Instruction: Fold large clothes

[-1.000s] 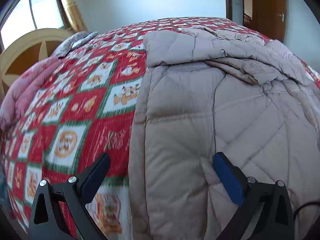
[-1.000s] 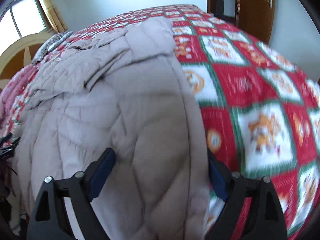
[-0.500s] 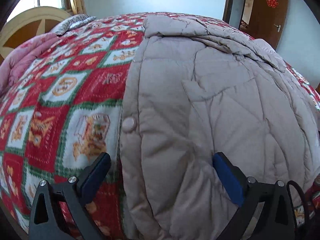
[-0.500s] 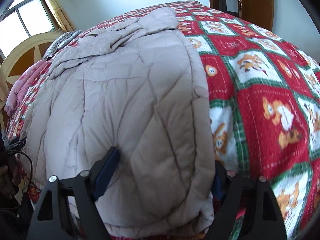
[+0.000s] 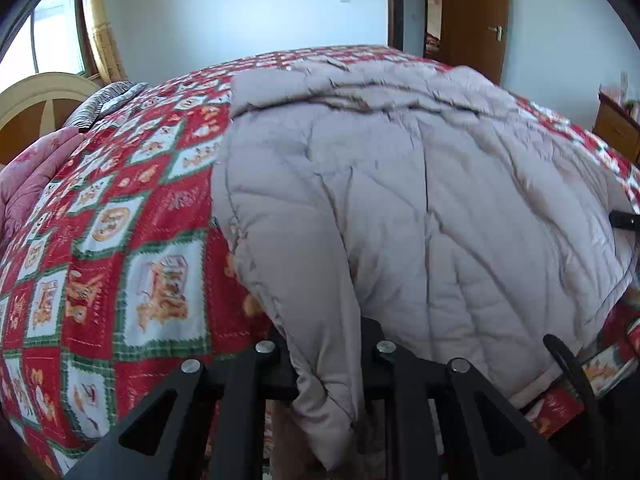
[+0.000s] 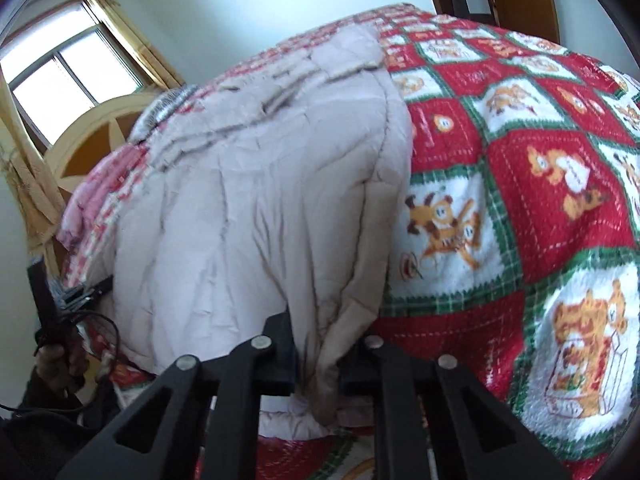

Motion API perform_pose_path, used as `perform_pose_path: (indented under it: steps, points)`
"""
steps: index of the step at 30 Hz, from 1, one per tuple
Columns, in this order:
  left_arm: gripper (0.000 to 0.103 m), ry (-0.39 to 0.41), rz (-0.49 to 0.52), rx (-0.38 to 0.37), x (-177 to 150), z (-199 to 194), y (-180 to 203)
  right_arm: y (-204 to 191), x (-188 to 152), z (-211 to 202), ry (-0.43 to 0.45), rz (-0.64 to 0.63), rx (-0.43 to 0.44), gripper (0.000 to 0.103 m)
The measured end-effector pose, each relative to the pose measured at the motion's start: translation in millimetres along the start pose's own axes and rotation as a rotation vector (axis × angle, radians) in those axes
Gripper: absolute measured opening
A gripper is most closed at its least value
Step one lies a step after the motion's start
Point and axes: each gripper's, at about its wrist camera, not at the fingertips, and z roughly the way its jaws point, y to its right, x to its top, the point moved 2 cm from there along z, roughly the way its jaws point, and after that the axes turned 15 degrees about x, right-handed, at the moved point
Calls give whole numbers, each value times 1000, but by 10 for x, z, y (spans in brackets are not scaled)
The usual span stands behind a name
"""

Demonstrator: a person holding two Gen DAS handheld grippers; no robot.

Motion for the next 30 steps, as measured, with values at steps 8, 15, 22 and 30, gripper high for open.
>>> perform_pose_path:
  steps: [8,15,22,30]
  points:
    - [13,127,-88,-52,432,-462,-290,-311,349,-285,129,-46,91,13]
    - [11,246,-158,-144,744,-1123,-513,-660,519,-712,236,-100,165,13]
    - [11,323,-250,-254,986,-1562,-797,-764,746,-1113,323,-76,275,13]
    - [11,289,-240,-265,1649,-973,-821,-508,1392,-876,338,2,252,12]
